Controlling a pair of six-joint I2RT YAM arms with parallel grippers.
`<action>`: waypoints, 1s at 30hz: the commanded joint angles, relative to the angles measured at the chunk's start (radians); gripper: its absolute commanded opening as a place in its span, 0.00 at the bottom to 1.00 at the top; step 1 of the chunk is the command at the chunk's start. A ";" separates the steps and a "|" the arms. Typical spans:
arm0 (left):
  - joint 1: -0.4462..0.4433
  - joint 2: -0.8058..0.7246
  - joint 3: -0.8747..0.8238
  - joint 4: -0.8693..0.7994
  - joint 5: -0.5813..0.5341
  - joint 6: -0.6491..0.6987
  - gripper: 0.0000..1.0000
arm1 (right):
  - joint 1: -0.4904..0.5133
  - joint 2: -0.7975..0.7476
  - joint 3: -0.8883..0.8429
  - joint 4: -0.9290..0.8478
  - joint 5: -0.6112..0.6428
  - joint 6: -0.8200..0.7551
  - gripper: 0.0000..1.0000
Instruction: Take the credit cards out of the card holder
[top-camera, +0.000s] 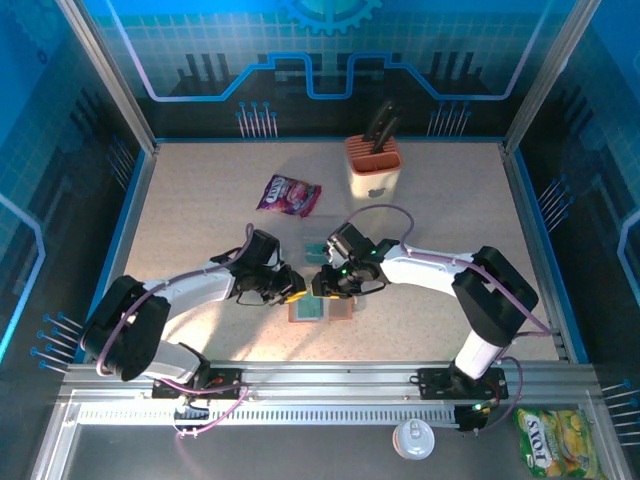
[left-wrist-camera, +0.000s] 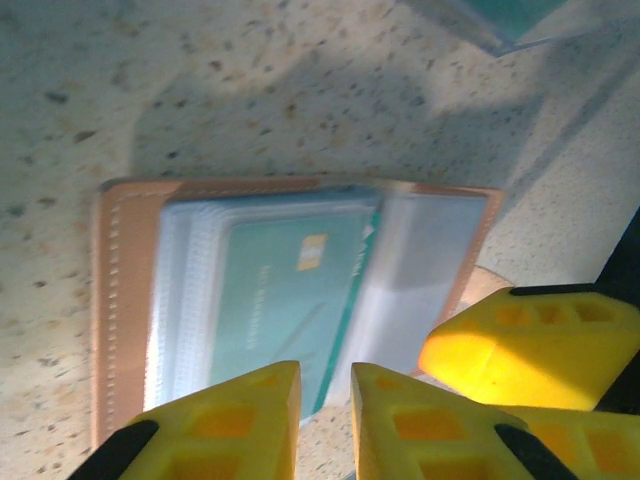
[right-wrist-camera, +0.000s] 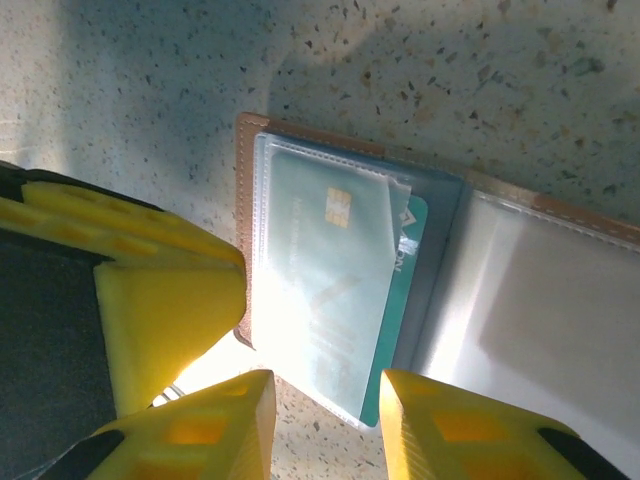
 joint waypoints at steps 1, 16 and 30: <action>0.009 -0.019 -0.026 0.011 0.008 0.021 0.21 | 0.013 0.023 0.026 0.002 -0.016 0.013 0.34; 0.008 -0.026 -0.046 -0.017 -0.029 0.028 0.15 | 0.014 0.072 0.050 0.002 -0.041 0.009 0.34; 0.008 -0.001 -0.059 -0.025 -0.045 0.036 0.09 | 0.015 0.103 0.057 0.017 -0.059 0.008 0.33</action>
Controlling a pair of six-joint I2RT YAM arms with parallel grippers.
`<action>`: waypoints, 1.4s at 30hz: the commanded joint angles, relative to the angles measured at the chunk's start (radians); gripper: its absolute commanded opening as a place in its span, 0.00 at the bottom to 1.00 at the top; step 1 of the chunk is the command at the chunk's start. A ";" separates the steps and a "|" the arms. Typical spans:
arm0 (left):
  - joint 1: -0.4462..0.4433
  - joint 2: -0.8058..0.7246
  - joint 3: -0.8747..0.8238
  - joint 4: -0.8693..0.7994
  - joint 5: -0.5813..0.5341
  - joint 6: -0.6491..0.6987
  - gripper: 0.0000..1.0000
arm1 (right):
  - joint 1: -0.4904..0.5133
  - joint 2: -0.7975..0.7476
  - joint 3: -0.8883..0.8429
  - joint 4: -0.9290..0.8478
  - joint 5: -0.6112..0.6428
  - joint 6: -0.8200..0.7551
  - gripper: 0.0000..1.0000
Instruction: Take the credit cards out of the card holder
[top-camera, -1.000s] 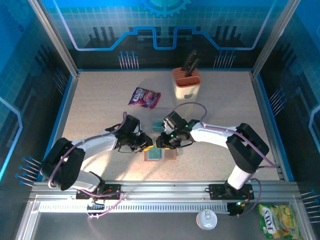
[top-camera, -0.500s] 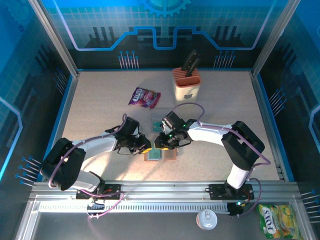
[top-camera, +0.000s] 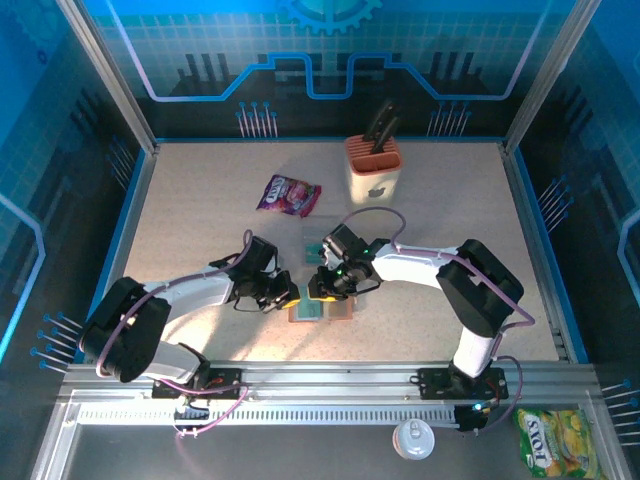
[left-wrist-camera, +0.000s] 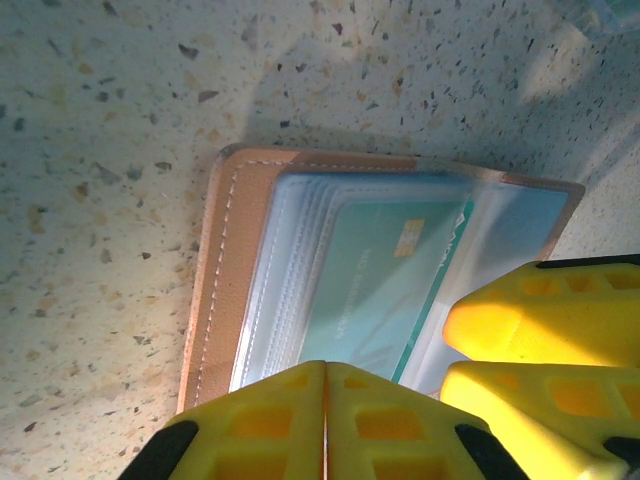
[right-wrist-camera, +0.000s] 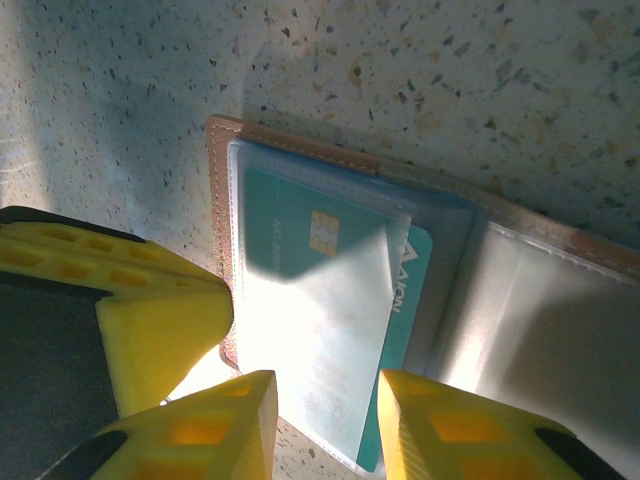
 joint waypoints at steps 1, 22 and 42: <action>0.007 0.010 -0.015 -0.017 -0.018 0.030 0.08 | 0.015 0.019 0.025 0.003 -0.022 0.005 0.33; 0.007 0.031 -0.030 -0.010 -0.022 0.034 0.07 | 0.019 0.039 0.028 0.009 -0.028 0.007 0.33; 0.006 0.025 -0.028 -0.020 -0.023 0.038 0.07 | 0.024 0.042 0.036 -0.066 0.027 -0.017 0.32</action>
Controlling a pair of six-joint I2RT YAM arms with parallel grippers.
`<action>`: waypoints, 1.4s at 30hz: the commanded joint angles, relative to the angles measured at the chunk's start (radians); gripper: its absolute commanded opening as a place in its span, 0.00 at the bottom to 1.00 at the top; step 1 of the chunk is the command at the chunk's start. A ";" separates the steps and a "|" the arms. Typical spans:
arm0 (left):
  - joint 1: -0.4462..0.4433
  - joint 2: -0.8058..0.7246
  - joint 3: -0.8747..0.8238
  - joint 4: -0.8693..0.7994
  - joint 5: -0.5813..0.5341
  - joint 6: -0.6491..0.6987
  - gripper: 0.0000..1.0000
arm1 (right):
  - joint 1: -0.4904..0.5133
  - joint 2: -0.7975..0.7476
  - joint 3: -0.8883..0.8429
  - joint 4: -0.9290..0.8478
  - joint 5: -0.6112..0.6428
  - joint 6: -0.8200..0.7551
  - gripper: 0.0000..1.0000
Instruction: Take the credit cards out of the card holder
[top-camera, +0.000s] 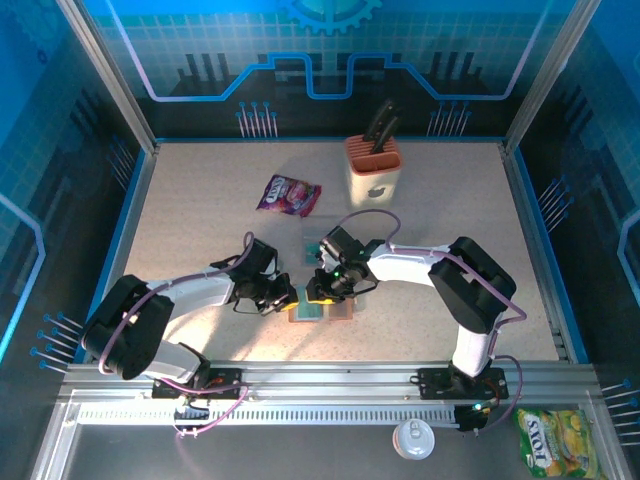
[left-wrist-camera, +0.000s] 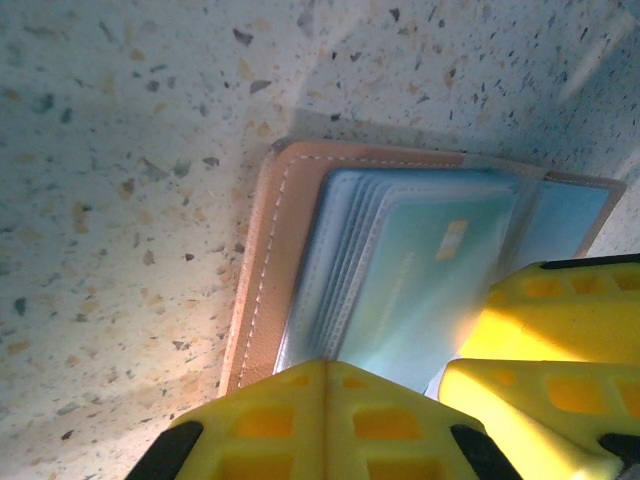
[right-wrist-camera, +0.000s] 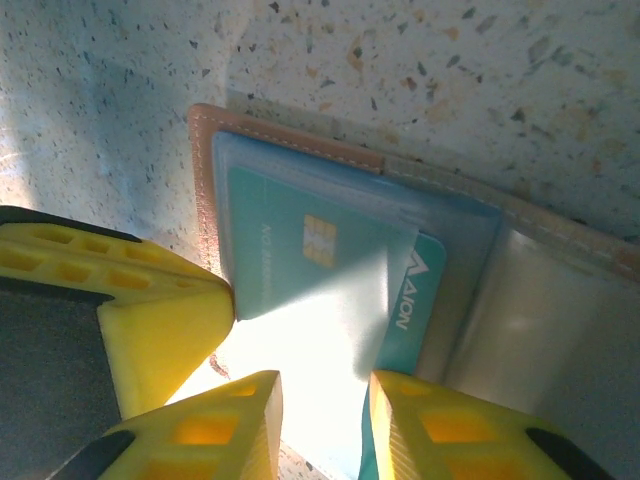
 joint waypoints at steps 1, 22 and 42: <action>0.005 0.007 -0.014 -0.023 -0.018 0.020 0.07 | 0.013 -0.005 0.023 -0.080 0.051 -0.024 0.32; 0.005 -0.016 0.015 -0.056 -0.020 0.025 0.07 | 0.013 -0.037 0.030 -0.117 0.077 -0.045 0.32; -0.015 -0.023 0.069 -0.041 0.029 0.027 0.07 | 0.010 -0.078 0.014 -0.100 0.076 -0.036 0.32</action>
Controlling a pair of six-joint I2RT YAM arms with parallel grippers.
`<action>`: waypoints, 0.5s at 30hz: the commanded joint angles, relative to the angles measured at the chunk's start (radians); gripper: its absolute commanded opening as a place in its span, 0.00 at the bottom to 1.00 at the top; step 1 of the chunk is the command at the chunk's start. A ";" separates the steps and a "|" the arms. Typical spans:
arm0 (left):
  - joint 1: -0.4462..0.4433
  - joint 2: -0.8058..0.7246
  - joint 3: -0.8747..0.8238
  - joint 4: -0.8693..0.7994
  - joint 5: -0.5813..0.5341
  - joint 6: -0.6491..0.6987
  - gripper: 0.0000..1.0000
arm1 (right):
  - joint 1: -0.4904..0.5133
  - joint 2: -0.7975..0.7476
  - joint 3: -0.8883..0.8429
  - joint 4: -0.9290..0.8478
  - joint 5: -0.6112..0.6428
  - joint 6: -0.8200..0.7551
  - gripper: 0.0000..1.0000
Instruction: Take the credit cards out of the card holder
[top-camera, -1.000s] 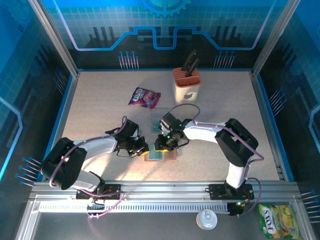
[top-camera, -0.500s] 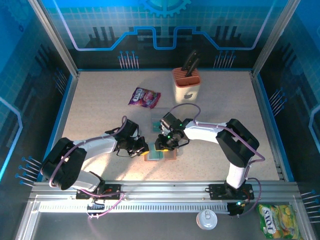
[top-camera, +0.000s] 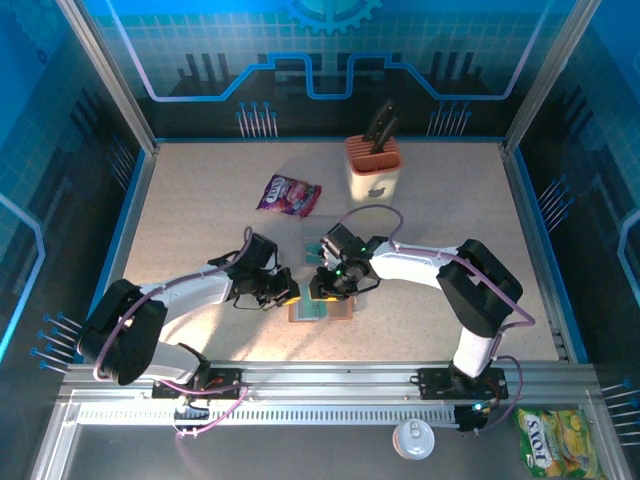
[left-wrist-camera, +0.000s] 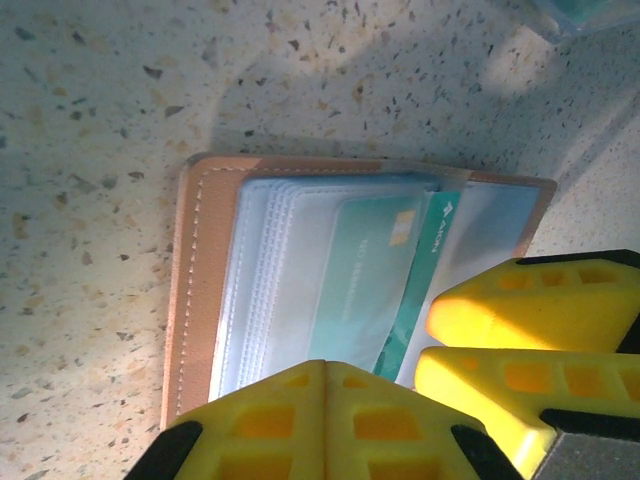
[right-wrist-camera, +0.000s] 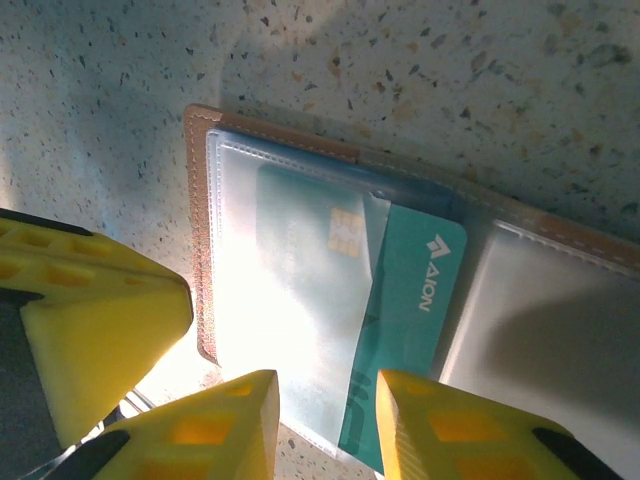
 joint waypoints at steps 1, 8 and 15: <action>-0.015 0.015 0.029 -0.006 0.022 0.017 0.07 | 0.010 -0.038 -0.011 -0.014 0.018 -0.003 0.33; -0.041 0.041 0.033 0.009 0.009 0.007 0.07 | 0.002 -0.054 -0.031 -0.005 0.024 0.003 0.33; -0.046 0.064 0.025 0.004 -0.010 0.007 0.07 | -0.003 -0.053 -0.043 0.008 0.018 0.005 0.33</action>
